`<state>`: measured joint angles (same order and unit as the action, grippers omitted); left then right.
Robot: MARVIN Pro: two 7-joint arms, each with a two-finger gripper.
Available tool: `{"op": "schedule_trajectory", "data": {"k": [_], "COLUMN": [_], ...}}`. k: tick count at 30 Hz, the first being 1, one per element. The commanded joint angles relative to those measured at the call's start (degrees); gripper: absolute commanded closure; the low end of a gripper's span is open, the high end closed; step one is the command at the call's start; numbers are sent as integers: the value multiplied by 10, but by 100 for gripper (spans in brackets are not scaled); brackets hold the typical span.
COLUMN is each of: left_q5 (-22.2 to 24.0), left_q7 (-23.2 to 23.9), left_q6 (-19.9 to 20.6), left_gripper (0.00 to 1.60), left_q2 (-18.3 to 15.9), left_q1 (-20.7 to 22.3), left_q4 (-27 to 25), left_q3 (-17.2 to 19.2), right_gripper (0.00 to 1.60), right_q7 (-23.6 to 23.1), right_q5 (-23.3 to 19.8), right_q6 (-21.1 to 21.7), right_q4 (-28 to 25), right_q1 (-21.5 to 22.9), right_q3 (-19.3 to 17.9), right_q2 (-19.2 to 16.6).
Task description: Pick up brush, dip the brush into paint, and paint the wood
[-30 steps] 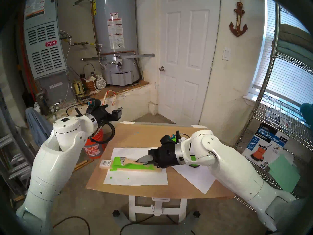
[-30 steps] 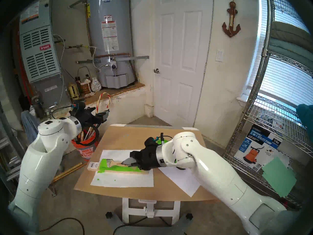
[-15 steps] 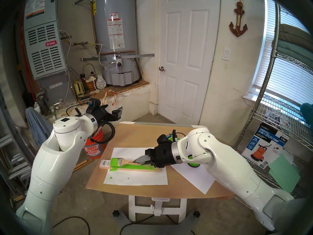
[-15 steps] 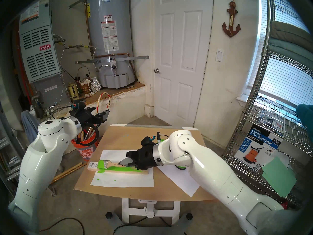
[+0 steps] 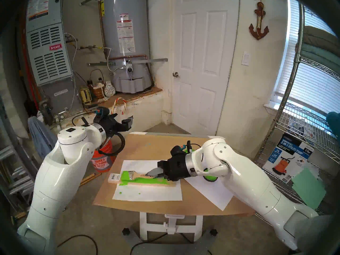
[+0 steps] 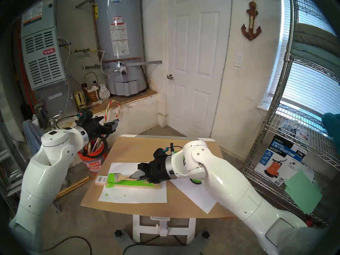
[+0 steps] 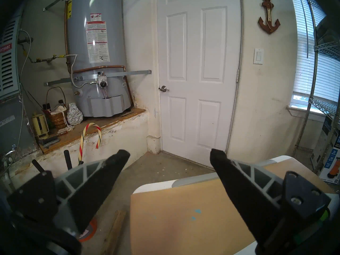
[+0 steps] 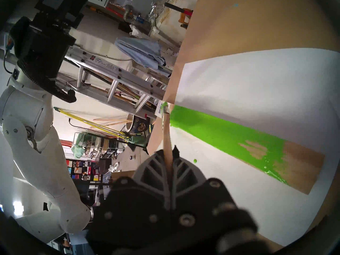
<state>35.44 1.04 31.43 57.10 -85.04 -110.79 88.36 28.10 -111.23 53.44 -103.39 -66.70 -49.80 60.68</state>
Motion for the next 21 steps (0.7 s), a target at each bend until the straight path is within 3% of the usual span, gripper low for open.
{"op": "schedule_trajectory", "data": {"k": [1,21], "left_q5": [1,1], "left_q7": [0,0], "left_q6": [-2,-2], "left_gripper": [0,0], "left_q2": [-1,-1], "left_q1": [5,5], "left_q4": [-10,-10], "left_q3": [5,5], "right_gripper": [160,160], "right_q7": [4,47], "right_q5": [-7,-29], "right_q6": [6,-3], "right_q4": [-31,-38], "right_q1": [0,-4], "right_q3": [-6,-5], "right_q2": [-14,-16]}}
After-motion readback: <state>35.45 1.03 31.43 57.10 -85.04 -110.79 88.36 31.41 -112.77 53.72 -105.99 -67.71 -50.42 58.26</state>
